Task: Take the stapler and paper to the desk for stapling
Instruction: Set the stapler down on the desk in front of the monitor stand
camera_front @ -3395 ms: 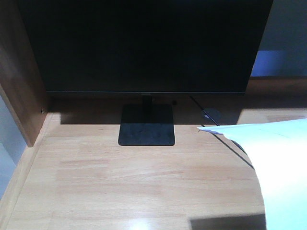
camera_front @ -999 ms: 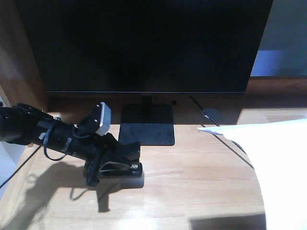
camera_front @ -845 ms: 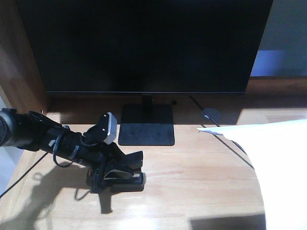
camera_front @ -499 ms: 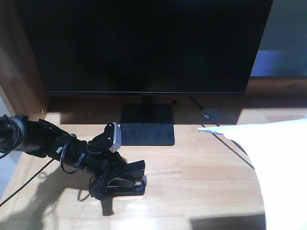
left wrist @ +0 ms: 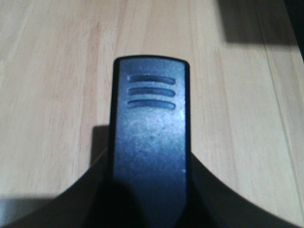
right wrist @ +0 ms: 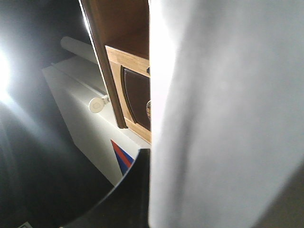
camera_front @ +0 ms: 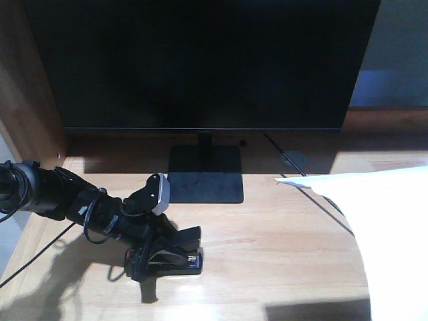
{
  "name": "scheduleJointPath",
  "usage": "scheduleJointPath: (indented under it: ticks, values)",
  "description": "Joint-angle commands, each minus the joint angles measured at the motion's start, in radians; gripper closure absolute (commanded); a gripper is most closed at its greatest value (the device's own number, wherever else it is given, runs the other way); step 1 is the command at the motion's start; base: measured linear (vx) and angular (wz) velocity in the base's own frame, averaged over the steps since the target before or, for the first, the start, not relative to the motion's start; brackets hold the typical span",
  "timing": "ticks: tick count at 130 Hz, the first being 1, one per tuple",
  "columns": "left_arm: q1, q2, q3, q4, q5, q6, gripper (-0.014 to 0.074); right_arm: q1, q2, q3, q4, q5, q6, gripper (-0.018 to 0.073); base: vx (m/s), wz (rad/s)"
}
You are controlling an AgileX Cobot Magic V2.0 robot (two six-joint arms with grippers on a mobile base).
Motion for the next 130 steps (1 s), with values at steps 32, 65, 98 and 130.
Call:
scheduleJointPath:
  ticks: [32, 65, 98, 130]
  values:
    - [-0.005, -0.054, -0.024, -0.032, 0.055, -0.053, -0.0104, -0.006, 0.012, -0.028, -0.02, -0.045, -0.015, 0.0565, 0.0, 0.0]
    - [-0.004, -0.107, -0.025, -0.031, 0.04, -0.061, -0.0102, -0.006, 0.012, -0.028, -0.02, -0.045, -0.015, 0.0565, 0.0, 0.0]
    - [-0.004, -0.21, -0.025, -0.029, 0.001, -0.069, 0.0033, -0.006, 0.012, -0.028, -0.02, -0.045, -0.015, 0.0565, 0.0, 0.0]
    - [-0.004, -0.292, -0.024, -0.02, 0.002, -0.14, 0.0232, -0.006, 0.012, -0.028, -0.02, -0.045, -0.015, 0.0565, 0.0, 0.0]
